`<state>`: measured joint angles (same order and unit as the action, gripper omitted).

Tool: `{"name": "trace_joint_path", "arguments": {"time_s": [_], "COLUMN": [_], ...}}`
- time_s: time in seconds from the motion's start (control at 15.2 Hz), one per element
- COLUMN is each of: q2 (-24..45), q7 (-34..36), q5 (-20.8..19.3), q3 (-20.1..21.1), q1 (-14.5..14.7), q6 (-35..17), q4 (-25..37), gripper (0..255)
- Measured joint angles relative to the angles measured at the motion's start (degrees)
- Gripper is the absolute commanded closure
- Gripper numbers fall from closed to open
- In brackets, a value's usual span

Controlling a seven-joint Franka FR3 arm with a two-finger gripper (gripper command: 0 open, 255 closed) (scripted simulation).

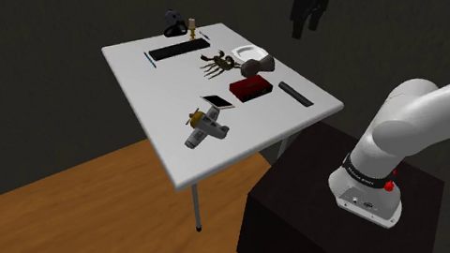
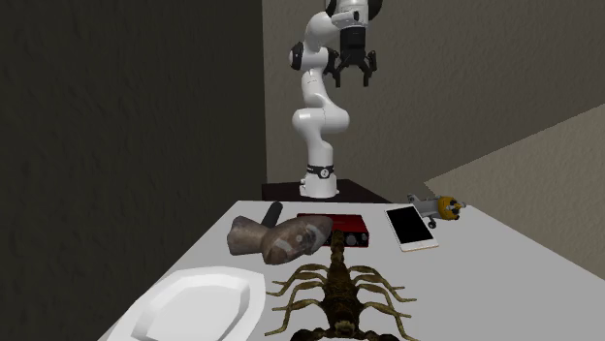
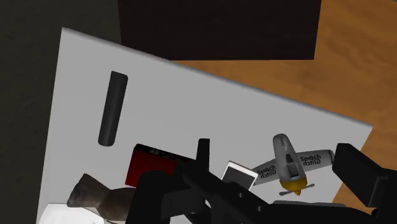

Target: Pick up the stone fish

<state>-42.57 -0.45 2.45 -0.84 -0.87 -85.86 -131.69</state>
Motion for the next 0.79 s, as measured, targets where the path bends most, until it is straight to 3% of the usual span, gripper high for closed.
{"name": "trace_joint_path", "arguments": {"time_s": [0.2, 0.79], "q2": [0.26, 7.41], "q7": [-3.09, -24.92], "q5": [-1.29, -9.5], "q3": [-1.6, -12.45], "q1": [0.09, 1.09], "q6": [-1.4, -10.31], "q4": [-1.42, -4.14], "gripper": [0, 0]}}
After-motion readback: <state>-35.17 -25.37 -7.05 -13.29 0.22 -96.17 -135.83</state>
